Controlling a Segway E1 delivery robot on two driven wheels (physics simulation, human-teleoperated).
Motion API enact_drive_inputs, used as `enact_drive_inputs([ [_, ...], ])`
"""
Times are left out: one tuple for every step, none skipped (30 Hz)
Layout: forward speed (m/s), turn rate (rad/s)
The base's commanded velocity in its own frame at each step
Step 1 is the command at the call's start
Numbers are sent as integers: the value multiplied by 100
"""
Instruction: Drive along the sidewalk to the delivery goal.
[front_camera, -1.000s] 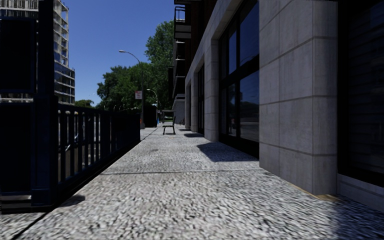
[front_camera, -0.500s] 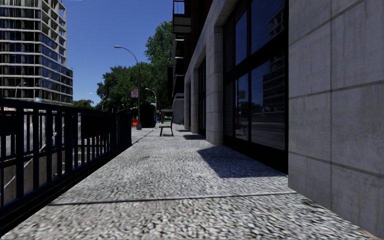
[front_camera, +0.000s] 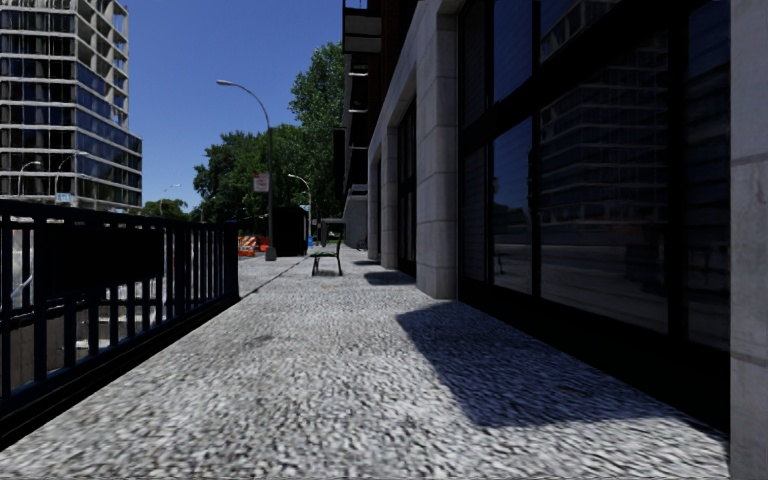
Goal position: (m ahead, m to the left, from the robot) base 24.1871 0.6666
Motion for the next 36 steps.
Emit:
enact_drive_inputs([
  [200,0],
  [200,0],
  [200,0],
  [200,0],
  [200,0],
  [200,0],
  [200,0],
  [200,0],
  [200,0],
  [200,0],
  [200,0],
  [200,0],
  [200,0],
  [200,0],
  [200,0],
  [200,0],
  [200,0],
  [200,0],
  [200,0],
  [200,0],
  [200,0],
  [200,0],
  [200,0],
  [200,0],
  [200,0],
  [200,0],
  [200,0],
  [200,0],
  [200,0],
  [200,0],
  [200,0],
  [200,0],
  [200,0],
  [200,0],
  [200,0],
  [200,0],
])
